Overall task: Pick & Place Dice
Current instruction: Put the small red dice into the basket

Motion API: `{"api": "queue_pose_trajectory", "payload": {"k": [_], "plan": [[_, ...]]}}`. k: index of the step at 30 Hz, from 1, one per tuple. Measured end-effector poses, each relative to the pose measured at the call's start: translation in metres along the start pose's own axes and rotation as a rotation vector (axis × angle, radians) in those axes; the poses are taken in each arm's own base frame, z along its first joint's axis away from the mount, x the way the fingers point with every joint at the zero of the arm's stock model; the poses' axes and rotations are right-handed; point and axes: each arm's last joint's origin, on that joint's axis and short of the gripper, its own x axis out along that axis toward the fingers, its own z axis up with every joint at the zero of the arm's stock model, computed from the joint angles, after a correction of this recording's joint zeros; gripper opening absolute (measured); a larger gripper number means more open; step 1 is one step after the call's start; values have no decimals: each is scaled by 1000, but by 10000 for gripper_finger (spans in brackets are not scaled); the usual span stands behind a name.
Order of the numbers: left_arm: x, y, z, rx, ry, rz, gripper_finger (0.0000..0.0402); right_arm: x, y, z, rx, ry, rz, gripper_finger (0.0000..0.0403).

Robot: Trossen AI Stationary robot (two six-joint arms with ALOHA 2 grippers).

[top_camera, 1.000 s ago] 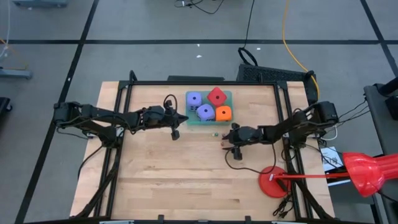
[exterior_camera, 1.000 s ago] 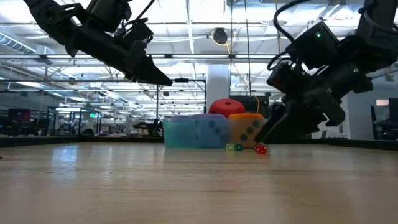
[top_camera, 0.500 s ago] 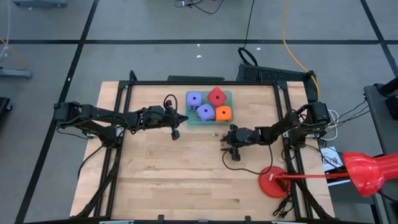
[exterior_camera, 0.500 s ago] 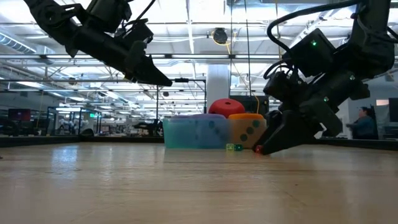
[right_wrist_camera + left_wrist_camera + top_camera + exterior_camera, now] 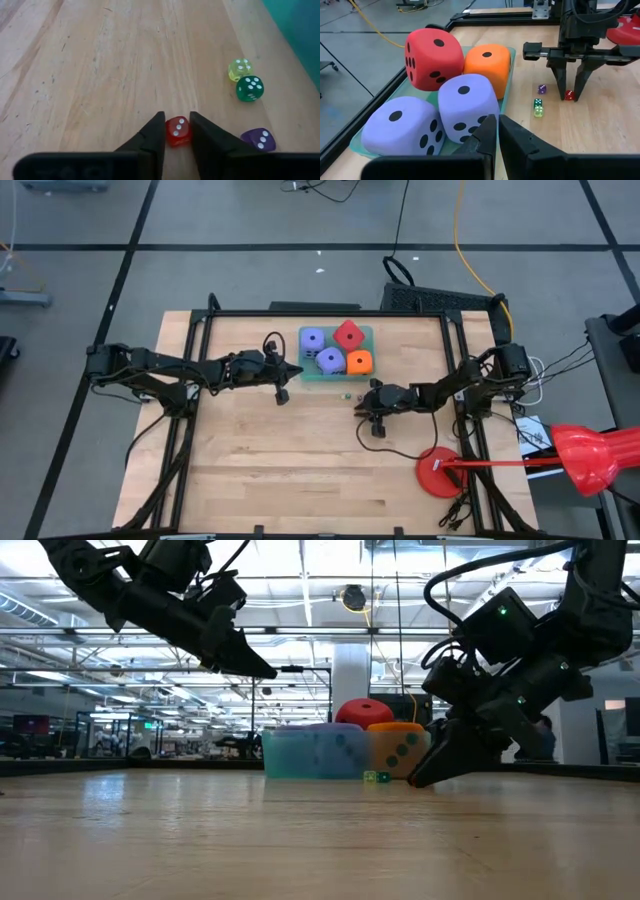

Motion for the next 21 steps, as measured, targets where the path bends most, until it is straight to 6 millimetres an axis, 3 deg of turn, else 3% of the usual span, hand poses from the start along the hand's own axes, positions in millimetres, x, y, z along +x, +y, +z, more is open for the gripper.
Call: {"api": "queue_pose_trajectory", "payload": {"k": [8, 14, 21], "plan": [[0, 0, 0, 3, -3, 0, 31, -10, 1, 10, 19, -41, 10, 52], [0, -2, 1, 25, -20, -71, 31, -31, 0, 33, -17, -163, 8, 66], [0, -1, 6, 41, -74, -122, 31, -66, -13, 59, -19, -339, -45, 53]]}}
